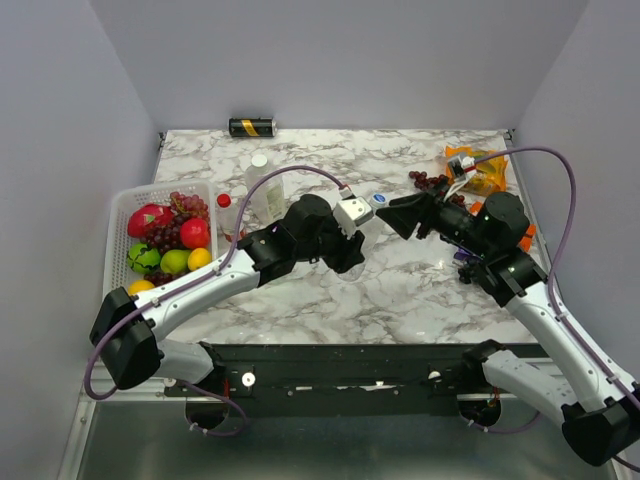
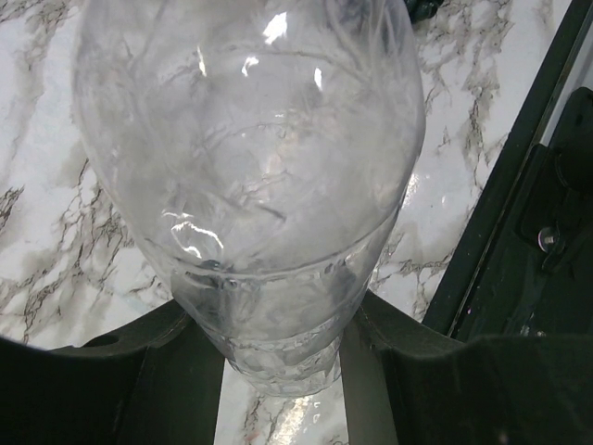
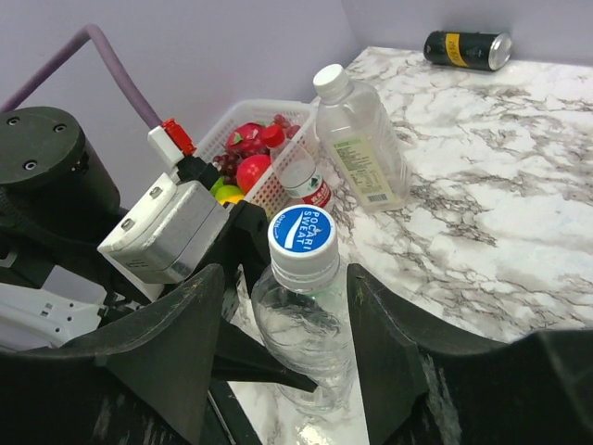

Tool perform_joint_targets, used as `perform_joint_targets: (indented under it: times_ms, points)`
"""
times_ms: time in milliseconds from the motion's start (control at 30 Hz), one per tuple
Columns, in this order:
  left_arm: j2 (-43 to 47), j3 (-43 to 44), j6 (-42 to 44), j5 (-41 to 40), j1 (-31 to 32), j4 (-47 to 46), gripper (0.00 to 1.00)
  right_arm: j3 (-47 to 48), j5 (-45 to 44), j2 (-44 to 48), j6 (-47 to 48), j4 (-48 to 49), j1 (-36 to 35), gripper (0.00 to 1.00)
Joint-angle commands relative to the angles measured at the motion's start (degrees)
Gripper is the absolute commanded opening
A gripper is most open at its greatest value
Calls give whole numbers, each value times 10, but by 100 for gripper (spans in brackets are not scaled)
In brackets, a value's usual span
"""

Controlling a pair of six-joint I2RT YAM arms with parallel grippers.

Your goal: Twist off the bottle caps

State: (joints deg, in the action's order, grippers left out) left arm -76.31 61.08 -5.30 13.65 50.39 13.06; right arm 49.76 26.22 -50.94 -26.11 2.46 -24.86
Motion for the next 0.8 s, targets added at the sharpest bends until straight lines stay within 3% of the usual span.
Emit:
perform_joint_targets:
  times_ms: [0, 767]
  points:
    - [-5, 21, -2, -8, 2, 2, 14, 3, -14, -13, -7, 16, -9, 63]
    - [-28, 26, -3, 6, 9, 7, 14, 3, 8, -58, -15, 70, -33, 60]
